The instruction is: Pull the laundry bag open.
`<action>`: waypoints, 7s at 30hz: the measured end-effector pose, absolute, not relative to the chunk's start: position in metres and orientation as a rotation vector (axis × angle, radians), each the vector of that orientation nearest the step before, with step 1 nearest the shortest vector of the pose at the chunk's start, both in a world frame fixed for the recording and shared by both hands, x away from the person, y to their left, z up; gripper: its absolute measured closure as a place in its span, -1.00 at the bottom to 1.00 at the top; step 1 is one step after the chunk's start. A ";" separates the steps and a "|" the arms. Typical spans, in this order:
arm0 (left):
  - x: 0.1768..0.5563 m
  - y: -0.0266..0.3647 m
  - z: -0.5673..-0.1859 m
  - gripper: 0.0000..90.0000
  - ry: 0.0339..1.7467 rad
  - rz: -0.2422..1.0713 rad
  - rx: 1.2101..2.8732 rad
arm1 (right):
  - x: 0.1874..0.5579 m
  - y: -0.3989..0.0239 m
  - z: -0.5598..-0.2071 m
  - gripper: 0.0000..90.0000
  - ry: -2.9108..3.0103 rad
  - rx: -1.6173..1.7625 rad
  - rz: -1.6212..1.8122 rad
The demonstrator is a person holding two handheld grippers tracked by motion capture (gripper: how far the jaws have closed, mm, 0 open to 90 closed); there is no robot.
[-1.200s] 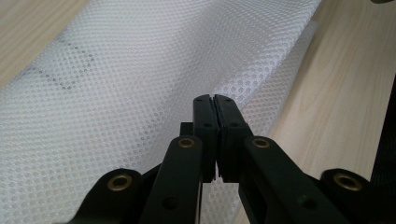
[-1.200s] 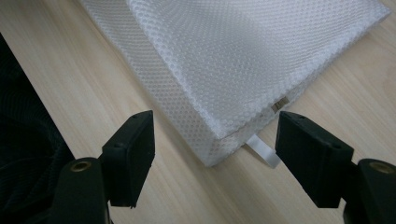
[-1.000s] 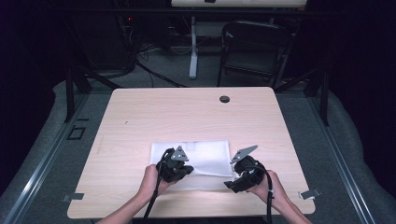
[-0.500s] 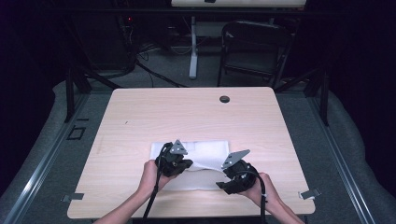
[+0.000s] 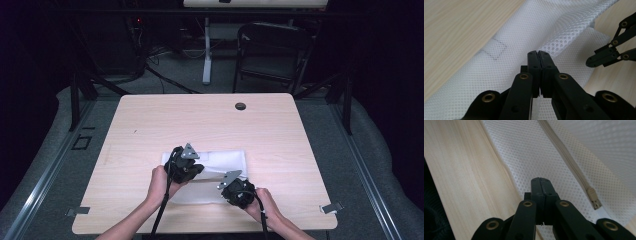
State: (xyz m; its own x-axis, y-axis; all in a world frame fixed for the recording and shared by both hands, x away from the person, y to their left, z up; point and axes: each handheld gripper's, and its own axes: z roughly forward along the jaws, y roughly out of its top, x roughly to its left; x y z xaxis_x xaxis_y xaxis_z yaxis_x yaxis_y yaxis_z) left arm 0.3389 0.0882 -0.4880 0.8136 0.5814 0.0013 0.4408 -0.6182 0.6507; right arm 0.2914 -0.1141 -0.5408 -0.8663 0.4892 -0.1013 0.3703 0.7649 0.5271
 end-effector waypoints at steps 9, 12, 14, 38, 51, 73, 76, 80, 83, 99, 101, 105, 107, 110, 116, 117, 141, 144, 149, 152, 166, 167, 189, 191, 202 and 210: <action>0.347 0.081 -0.480 0.97 0.766 0.358 2.345 | 0.299 -0.118 -0.556 1.00 2.752 0.717 0.688; 0.351 0.081 -0.476 0.97 0.766 0.370 2.347 | 0.299 -0.117 -0.559 1.00 2.753 0.703 0.674; 0.353 0.082 -0.472 0.97 0.769 0.375 2.344 | 0.299 -0.117 -0.560 1.00 2.753 0.716 0.690; 0.367 0.084 -0.445 0.98 0.762 0.443 2.352 | 0.295 -0.118 -0.556 1.00 2.833 0.713 0.642; 0.382 0.083 -0.437 0.98 0.762 0.477 2.343 | 0.292 -0.119 -0.555 1.00 2.866 0.723 0.633; 0.404 0.084 -0.429 0.98 0.807 0.545 2.328 | 0.282 -0.124 -0.552 1.00 2.954 0.679 0.574; 0.409 0.085 -0.428 0.98 0.812 0.558 2.331 | 0.281 -0.124 -0.553 1.00 2.963 0.696 0.598; 0.416 0.082 -0.429 0.98 0.824 0.565 2.323 | 0.281 -0.125 -0.553 1.00 2.963 0.709 0.605; 0.422 0.077 -0.429 0.98 0.822 0.581 2.328 | 0.281 -0.125 -0.553 1.00 2.962 0.709 0.606; 0.450 0.061 -0.435 0.98 0.845 0.642 2.323 | 0.280 -0.128 -0.552 1.00 2.970 0.733 0.598; 0.453 0.058 -0.436 0.98 0.852 0.647 2.319 | 0.279 -0.127 -0.553 1.00 2.966 0.747 0.620; 0.459 0.055 -0.440 0.98 0.861 0.656 2.319 | 0.279 -0.127 -0.552 1.00 2.967 0.727 0.577; 0.462 0.054 -0.441 0.98 0.868 0.664 2.311 | 0.280 -0.127 -0.551 1.00 2.980 0.712 0.564; 0.468 0.052 -0.445 0.98 0.882 0.671 2.304 | 0.279 -0.127 -0.552 1.00 2.968 0.728 0.577; 0.478 0.052 -0.455 0.97 0.921 0.666 2.289 | 0.280 -0.128 -0.552 1.00 2.971 0.738 0.608; 0.479 0.052 -0.456 0.96 0.927 0.663 2.289 | 0.280 -0.128 -0.552 1.00 2.973 0.737 0.608; 0.470 0.073 -0.448 -0.53 0.943 0.471 2.189 | 0.285 -0.139 -0.534 0.03 2.895 0.780 0.739; 0.460 0.075 -0.449 -0.61 0.918 0.433 2.190 | 0.288 -0.146 -0.531 -0.23 2.869 0.813 0.756; 0.443 0.078 -0.451 -0.66 0.883 0.386 2.204 | 0.294 -0.156 -0.526 -0.61 2.854 0.845 0.744; 0.431 0.081 -0.453 -0.69 0.865 0.358 2.207 | 0.298 -0.163 -0.522 -0.70 2.834 0.876 0.759; 0.378 0.101 -0.477 -0.86 0.808 0.283 2.243 | 0.315 -0.193 -0.509 -0.90 2.741 0.979 0.783; 0.377 0.101 -0.478 -0.86 0.808 0.279 2.248 | 0.315 -0.194 -0.508 -0.90 2.736 0.986 0.772; 0.362 0.085 -0.493 -0.88 0.740 0.215 2.266 | 0.317 -0.204 -0.508 -0.64 2.714 0.994 0.773; 0.360 0.081 -0.496 -0.86 0.716 0.209 2.277 | 0.317 -0.205 -0.508 -0.57 2.713 0.993 0.770; 0.353 0.058 -0.509 -0.67 0.638 0.173 2.304 | 0.319 -0.204 -0.511 -0.22 2.714 0.991 0.757; 0.349 0.039 -0.522 -0.52 0.557 0.083 2.344 | 0.320 -0.201 -0.518 0.31 2.746 0.973 0.737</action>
